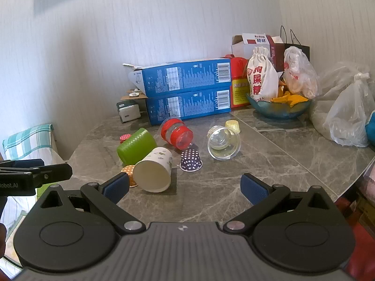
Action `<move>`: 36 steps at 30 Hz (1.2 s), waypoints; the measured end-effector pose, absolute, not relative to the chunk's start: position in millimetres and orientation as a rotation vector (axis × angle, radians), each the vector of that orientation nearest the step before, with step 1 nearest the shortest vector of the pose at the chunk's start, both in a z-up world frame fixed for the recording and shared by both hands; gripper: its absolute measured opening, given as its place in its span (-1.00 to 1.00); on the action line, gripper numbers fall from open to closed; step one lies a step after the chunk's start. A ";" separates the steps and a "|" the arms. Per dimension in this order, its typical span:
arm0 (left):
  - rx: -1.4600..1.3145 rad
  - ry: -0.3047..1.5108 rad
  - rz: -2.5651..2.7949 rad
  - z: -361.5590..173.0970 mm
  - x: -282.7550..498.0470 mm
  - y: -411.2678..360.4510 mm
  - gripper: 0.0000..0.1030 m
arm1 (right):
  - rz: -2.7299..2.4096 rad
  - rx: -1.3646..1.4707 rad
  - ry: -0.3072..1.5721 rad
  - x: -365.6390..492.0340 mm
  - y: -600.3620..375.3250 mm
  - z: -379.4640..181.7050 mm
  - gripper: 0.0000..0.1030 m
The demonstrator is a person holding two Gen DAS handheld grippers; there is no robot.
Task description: Flip cup upright
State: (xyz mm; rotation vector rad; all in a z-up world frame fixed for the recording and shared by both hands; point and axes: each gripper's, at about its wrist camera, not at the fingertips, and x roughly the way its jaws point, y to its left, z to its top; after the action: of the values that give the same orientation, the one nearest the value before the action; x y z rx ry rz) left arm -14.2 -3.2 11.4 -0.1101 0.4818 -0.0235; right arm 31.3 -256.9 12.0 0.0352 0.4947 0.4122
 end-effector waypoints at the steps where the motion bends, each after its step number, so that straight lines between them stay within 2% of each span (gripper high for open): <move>1: -0.111 0.483 -0.024 11.3 -13.9 -3.3 1.00 | 0.413 0.036 0.495 31.6 -257.4 11.3 0.98; 36: -0.125 0.495 -0.027 7.6 -11.3 -2.7 1.00 | 0.443 0.063 0.505 33.1 -258.6 9.8 0.98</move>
State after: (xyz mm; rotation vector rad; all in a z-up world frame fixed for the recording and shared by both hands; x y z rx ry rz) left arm -11.3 -2.7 7.6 -0.1252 0.4951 -0.0269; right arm 33.1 -258.6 9.8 0.0633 0.5049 0.4427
